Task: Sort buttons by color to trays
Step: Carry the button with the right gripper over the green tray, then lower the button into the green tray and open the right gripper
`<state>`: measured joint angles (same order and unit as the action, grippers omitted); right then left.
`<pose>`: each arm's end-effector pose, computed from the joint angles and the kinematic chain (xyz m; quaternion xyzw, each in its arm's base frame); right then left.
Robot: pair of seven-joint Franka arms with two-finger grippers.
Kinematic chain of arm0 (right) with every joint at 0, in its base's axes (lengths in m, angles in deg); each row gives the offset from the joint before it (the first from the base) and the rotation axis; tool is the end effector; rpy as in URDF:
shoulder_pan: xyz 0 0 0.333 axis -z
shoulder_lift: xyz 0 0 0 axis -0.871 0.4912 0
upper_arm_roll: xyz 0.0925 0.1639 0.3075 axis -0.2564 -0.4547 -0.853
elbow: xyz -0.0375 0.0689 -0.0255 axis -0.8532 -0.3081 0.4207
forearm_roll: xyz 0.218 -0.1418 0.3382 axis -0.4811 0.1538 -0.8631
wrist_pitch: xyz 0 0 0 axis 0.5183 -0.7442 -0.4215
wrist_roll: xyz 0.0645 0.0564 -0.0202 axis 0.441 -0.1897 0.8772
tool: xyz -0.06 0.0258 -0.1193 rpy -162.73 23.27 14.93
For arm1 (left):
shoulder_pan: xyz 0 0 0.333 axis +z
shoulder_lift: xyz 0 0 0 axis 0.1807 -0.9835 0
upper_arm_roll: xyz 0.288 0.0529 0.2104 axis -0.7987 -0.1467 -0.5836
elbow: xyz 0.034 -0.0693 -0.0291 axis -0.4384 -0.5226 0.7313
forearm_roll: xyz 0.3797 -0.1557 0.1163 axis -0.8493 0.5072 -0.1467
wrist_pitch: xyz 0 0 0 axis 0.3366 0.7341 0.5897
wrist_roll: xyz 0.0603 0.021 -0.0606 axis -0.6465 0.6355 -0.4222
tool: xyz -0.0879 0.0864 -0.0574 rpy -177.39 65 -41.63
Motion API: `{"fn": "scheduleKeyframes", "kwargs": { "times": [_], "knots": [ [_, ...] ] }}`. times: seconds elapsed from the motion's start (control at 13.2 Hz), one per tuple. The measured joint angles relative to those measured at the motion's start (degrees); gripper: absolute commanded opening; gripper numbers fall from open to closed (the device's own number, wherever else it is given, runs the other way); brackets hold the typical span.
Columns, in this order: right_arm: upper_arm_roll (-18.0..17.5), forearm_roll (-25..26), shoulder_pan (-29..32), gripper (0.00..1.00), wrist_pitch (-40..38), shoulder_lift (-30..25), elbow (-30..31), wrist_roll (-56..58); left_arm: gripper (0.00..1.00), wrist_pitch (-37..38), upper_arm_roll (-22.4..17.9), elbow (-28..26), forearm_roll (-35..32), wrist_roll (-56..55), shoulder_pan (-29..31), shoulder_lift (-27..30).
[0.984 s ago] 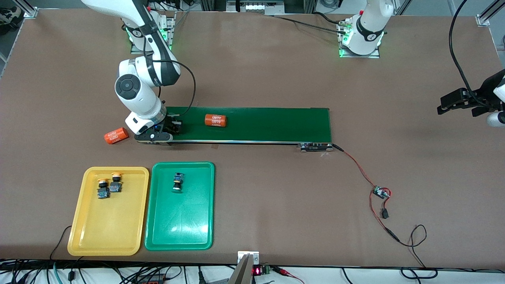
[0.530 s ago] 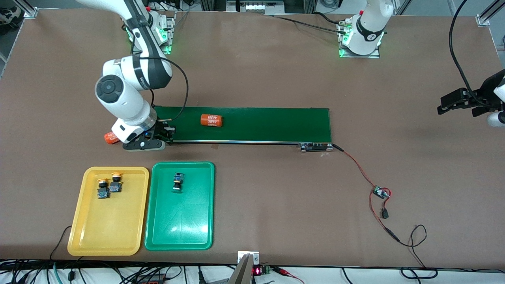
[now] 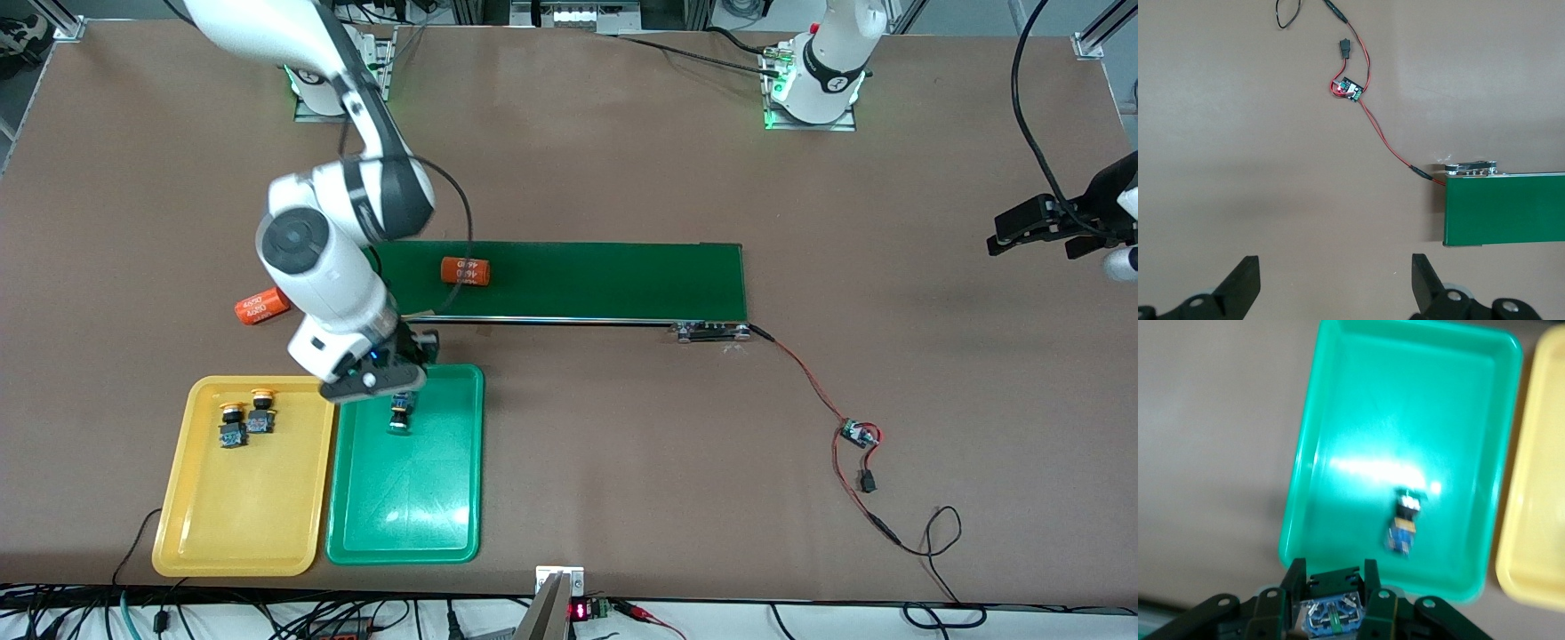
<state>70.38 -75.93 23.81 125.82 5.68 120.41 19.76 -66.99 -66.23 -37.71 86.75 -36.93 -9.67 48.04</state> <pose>0.7290 0.3227 0.3304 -0.9896 -0.1066 -0.0970 0.0034 0.6224 0.0225 0.6229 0.9996 0.0023 -0.0194 0.0207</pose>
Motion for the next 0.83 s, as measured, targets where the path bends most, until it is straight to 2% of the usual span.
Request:
{"fn": "scheduleKeyframes", "kwargs": {
  "times": [0.15, 0.38, 0.61, 0.68, 0.83],
  "knots": [
    [0.03, -1.4, 0.32, 0.03, 5.06, 6.54, -4.35, 1.26, 1.0, 0.06, 0.35, 0.0, 0.0, -1.52, -0.03, 0.06],
    [0.1, -3.62, 0.9, 0.03, 12.02, 12.19, -6.16, 3.57, 1.0, 0.21, 0.41, -0.01, 0.0, -2.1, 0.03, 0.06],
    [0.1, -3.67, 1.31, 0.37, 13.58, 13.68, -6.62, 3.76, 1.0, 0.29, 0.32, -0.02, 0.0, -2.19, 0.27, 0.06],
    [0.09, -3.68, 1.31, 0.45, 13.79, 13.7, -6.63, 3.96, 1.0, 0.35, 0.31, -0.05, 0.0, -2.21, 0.32, 0.06],
    [0.09, -3.71, 1.31, 0.82, 14.43, 13.74, -6.63, 4.13, 1.0, 0.47, 0.3, -0.24, 0.0, -2.24, 0.39, 0.06]
  ]
}}
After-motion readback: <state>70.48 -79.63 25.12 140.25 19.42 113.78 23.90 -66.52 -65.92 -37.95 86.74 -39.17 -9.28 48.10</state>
